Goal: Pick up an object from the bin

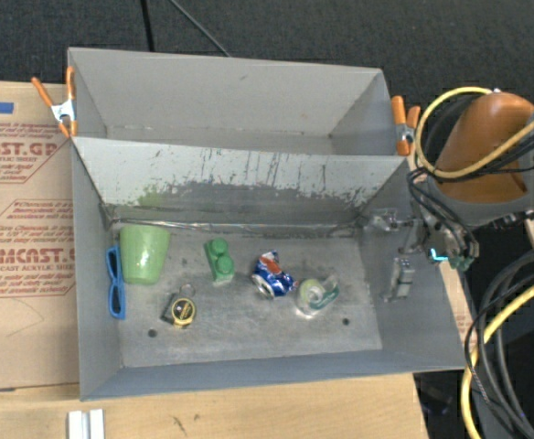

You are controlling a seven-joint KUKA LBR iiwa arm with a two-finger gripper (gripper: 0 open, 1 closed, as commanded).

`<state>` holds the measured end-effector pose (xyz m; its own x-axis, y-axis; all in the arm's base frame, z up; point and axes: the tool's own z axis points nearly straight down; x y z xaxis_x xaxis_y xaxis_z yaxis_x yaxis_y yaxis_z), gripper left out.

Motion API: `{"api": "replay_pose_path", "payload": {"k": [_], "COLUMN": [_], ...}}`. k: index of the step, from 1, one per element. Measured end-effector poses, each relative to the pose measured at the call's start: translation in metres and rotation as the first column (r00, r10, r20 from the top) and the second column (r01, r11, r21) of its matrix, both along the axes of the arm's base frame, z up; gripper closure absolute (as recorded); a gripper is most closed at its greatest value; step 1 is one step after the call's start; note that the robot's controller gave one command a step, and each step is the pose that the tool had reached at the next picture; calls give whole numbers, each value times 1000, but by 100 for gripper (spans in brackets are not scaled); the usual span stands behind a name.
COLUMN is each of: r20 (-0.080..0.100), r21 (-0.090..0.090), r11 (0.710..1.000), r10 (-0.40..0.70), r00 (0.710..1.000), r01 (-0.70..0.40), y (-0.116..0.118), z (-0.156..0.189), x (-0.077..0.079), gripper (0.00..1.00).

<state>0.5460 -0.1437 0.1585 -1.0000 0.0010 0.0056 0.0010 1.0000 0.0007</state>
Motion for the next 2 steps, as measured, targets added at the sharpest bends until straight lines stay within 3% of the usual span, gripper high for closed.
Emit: {"api": "replay_pose_path", "payload": {"k": [1, 2], "r20": [4, 1], "r21": [1, 4], "r11": [998, 994], "r10": [62, 106], "r00": [998, 994], "r01": [-62, -106], "y": [38, 100], "z": [-34, -82], "x": [4, -8], "gripper": [0, 0]}}
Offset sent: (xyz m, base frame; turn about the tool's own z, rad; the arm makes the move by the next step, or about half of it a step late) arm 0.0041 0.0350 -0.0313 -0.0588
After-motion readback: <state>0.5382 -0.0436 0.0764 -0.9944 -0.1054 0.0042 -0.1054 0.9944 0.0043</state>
